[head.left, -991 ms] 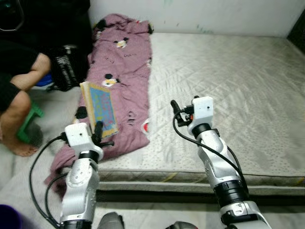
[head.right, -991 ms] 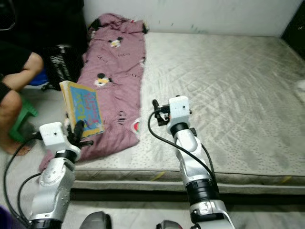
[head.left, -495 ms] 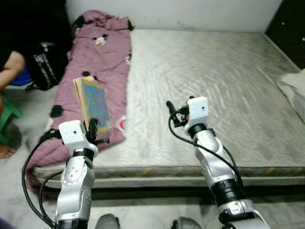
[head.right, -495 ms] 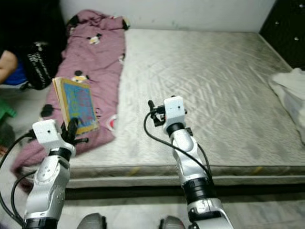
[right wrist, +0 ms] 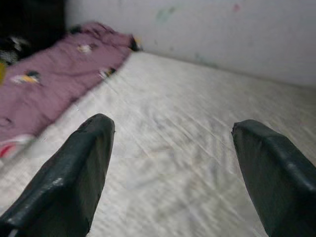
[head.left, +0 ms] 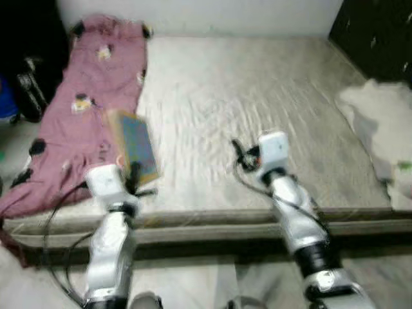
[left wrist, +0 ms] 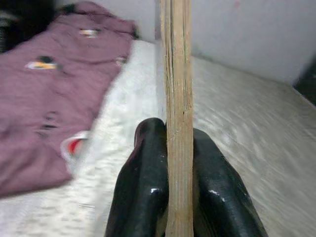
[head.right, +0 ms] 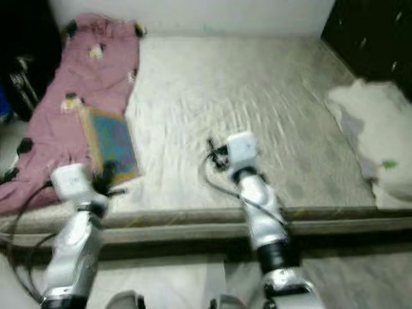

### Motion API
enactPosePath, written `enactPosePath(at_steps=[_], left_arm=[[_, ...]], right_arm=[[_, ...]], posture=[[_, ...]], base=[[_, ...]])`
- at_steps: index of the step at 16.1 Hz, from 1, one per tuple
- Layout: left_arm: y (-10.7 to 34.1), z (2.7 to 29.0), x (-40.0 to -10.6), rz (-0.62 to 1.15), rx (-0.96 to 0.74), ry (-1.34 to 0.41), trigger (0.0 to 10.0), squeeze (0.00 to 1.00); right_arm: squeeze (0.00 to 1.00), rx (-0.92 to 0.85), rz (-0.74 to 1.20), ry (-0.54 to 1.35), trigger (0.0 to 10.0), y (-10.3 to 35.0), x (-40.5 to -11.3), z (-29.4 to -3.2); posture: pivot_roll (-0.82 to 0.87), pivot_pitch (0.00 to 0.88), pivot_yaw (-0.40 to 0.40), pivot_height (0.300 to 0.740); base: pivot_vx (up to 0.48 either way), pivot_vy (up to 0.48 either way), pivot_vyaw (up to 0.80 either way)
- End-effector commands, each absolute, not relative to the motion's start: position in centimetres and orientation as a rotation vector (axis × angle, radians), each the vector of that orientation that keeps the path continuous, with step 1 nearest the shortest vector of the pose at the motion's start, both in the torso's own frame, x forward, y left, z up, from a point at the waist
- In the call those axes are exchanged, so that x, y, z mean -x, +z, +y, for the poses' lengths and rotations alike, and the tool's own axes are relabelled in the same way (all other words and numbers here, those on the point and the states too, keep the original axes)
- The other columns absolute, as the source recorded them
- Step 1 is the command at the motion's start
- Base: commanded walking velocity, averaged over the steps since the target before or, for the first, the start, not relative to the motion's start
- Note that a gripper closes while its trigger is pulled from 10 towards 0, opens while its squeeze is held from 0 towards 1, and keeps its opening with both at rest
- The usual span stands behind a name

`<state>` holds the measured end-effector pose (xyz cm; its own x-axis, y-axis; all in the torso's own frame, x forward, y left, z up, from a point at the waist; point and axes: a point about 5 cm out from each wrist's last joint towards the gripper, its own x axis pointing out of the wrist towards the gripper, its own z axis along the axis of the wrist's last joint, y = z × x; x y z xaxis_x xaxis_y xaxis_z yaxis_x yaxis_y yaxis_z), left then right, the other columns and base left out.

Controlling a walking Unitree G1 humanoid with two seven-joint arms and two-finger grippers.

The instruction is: Clean up the room

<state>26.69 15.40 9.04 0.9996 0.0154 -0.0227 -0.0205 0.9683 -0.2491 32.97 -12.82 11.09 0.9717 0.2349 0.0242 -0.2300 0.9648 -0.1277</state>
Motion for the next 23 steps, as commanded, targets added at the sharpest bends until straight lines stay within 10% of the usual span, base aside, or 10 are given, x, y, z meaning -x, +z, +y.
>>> enactPosePath(at_steps=[1,23], left_arm=[[10.34,15.61,-26.94,-0.05,0.252,0.013,10.0,0.0],[10.24,15.89,-27.35,-0.04,0.243,0.048,10.0,0.0]], right_arm=[[0.0,0.112,-0.06,0.247,10.0,11.53,-33.1,-12.14],[0.0,0.13,-0.035,0.21,10.0,11.2,-33.46,-12.49]], posture=[[0.02,0.062,-0.021,0.74],[0.02,0.07,-0.025,0.74]], base=[[0.0,0.0,0.0],[0.231,0.0,0.0]])
